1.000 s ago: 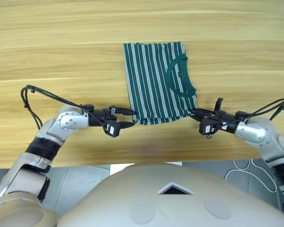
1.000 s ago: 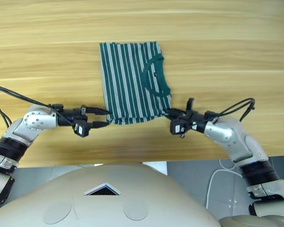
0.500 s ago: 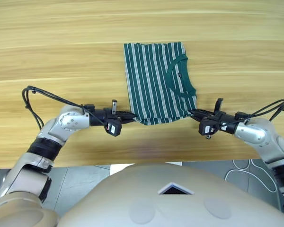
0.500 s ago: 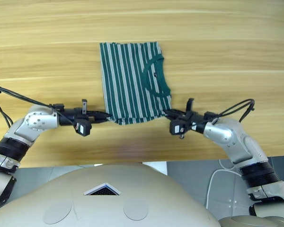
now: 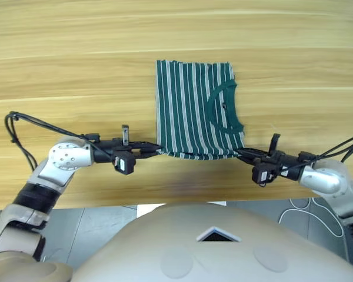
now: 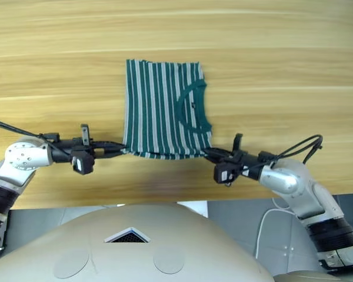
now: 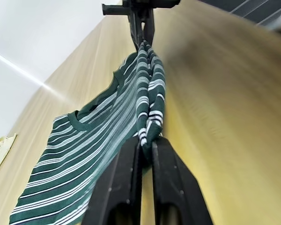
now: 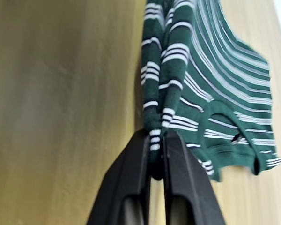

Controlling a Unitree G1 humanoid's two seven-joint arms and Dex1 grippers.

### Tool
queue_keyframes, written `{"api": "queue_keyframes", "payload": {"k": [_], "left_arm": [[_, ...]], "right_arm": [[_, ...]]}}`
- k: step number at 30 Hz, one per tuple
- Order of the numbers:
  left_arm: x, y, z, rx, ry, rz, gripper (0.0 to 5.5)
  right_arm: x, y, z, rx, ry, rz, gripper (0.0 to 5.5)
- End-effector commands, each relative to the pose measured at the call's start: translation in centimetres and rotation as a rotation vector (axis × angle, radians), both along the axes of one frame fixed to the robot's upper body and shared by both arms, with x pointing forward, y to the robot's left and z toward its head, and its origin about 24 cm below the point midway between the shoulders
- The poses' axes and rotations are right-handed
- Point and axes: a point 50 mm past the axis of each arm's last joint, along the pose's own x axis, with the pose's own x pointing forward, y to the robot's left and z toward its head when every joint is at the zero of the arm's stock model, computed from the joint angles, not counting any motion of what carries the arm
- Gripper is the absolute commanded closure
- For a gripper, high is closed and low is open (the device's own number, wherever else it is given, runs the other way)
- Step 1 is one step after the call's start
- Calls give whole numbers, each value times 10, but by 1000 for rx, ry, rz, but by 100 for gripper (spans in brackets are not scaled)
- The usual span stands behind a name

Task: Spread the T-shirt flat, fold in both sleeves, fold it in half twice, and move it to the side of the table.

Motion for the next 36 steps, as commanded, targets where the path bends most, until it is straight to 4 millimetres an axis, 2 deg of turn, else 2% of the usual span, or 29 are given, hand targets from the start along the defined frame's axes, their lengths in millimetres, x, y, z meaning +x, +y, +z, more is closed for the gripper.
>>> {"api": "queue_keyframes", "payload": {"k": [1,6,9,12,14,17,27,30,36], "left_arm": [[-7,16,-2,74,13,9,535],[-24,9,-5,53,58,-51,535],[-31,3,1,-45,106,-46,535],[-30,-1,11,-154,144,-16,535],[-24,-1,17,-215,153,14,535],[-8,0,11,-211,125,106,535],[41,8,1,-295,66,375,535],[53,8,6,-353,43,425,535],[83,6,2,-333,1,559,535]], "right_arm": [[-8,-1,18,32,-20,41,534],[-19,-3,24,48,6,69,534],[-23,-3,30,69,13,85,534],[-18,-4,21,20,16,64,534],[-18,-1,20,22,17,67,534],[-8,1,21,31,-12,41,534],[42,-1,29,86,-163,-176,534],[61,5,24,68,-202,-212,534],[90,13,16,20,-250,-263,534]]}}
